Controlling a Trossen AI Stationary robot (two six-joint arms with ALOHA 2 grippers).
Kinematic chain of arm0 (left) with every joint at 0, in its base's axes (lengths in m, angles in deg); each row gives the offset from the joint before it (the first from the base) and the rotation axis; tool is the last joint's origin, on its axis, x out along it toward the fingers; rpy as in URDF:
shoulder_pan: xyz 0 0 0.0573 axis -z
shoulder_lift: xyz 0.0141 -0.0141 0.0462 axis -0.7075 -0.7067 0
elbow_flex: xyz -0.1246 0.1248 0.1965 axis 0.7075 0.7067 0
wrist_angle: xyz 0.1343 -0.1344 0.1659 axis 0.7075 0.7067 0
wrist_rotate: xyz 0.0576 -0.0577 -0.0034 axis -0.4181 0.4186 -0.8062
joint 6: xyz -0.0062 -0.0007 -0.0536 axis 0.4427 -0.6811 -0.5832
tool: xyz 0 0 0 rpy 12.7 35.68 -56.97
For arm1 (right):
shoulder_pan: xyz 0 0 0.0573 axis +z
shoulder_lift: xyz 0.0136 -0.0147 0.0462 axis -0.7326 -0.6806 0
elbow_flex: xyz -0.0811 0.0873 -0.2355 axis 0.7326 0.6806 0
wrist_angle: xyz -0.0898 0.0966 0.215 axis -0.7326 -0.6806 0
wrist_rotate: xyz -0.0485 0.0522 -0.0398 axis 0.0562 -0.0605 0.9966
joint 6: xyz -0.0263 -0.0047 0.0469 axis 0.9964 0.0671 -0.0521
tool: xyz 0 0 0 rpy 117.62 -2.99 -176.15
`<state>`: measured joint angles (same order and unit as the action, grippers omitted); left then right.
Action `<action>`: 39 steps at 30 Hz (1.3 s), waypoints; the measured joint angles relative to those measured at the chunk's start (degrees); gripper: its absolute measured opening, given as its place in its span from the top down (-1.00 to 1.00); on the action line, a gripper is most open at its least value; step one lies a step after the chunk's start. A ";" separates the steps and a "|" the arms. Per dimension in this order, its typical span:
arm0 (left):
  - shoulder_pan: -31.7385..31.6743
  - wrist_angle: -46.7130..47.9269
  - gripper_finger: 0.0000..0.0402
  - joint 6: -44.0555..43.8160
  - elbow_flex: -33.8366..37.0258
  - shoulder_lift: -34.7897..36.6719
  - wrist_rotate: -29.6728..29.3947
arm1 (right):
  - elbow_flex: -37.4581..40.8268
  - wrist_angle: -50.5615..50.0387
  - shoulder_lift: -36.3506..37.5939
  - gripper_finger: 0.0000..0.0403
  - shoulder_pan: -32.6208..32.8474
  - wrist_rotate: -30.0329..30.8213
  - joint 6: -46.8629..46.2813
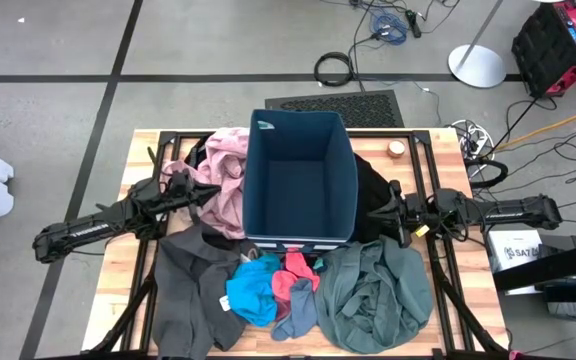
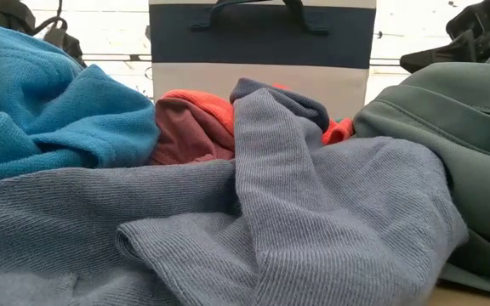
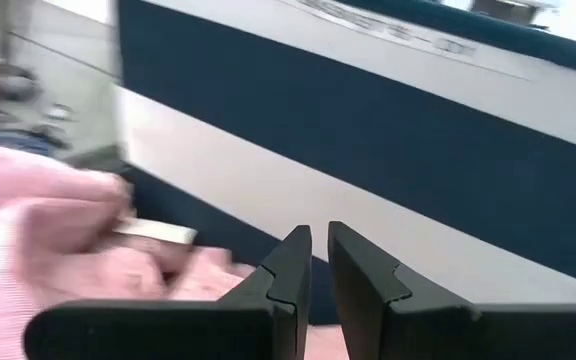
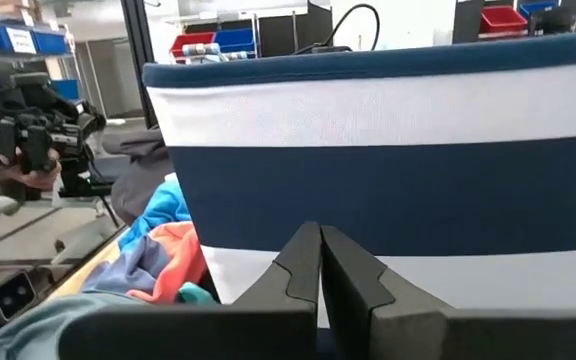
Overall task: Sort clothes
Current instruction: Put the pink sock into the blue laundry organizer
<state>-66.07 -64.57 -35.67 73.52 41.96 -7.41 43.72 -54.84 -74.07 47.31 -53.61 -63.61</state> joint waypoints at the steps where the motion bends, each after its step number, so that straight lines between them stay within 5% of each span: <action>1: 0.00 0.00 0.76 -0.08 0.00 0.00 -0.80 | 0.00 0.01 0.00 1.00 0.00 0.00 0.72; 24: 0.02 0.15 0.76 -0.22 0.00 0.00 -0.93 | 0.04 -0.44 0.02 1.00 0.00 -0.11 3.19; 30: 0.07 -2.18 0.76 1.09 -0.17 0.00 0.64 | 0.04 0.08 0.00 1.00 0.00 7.01 3.05; 35: 0.71 -8.14 0.76 8.91 -5.91 0.02 0.64 | -1.60 2.59 0.00 0.94 -0.07 9.04 7.78; 39: 1.37 -1.96 0.76 12.46 -13.40 -1.72 0.17 | -5.19 2.11 0.00 0.80 -0.26 11.07 9.69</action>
<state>-64.70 -66.52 -23.21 60.13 40.24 -7.24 38.53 -52.73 -74.07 47.05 -42.54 -53.92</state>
